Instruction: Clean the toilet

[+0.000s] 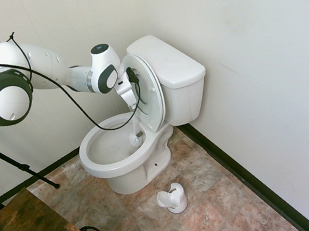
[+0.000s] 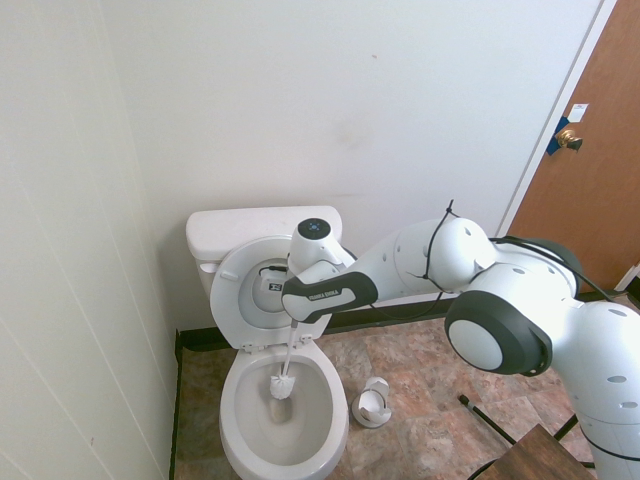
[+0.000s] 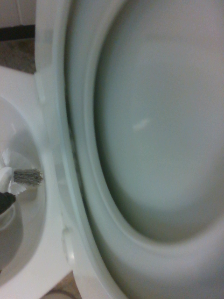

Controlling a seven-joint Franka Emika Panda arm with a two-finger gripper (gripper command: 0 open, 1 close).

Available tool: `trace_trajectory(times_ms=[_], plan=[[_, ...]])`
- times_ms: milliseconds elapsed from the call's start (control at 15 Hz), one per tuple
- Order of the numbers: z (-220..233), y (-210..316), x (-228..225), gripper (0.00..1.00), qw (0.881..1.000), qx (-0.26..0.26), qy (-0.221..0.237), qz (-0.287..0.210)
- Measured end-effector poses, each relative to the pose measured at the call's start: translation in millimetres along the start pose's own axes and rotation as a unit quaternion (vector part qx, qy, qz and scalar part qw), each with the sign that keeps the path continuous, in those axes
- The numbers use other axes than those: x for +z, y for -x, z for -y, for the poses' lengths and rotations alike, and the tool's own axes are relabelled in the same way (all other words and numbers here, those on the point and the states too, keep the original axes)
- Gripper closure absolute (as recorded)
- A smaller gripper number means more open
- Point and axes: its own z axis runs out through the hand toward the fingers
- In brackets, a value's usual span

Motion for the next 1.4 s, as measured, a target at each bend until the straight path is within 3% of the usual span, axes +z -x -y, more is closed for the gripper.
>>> trace_trajectory(times_ms=[400, 867, 1067, 1400], plan=[[-5, 32, -16, 1.00, 1.000, -0.021, 0.000, 0.006], [-51, 27, -151, 1.00, 0.998, -0.057, -0.013, -0.003], [-70, -2, -224, 1.00, 0.998, -0.041, -0.040, -0.007], [-145, -114, -312, 1.00, 0.997, 0.021, -0.060, -0.047]])
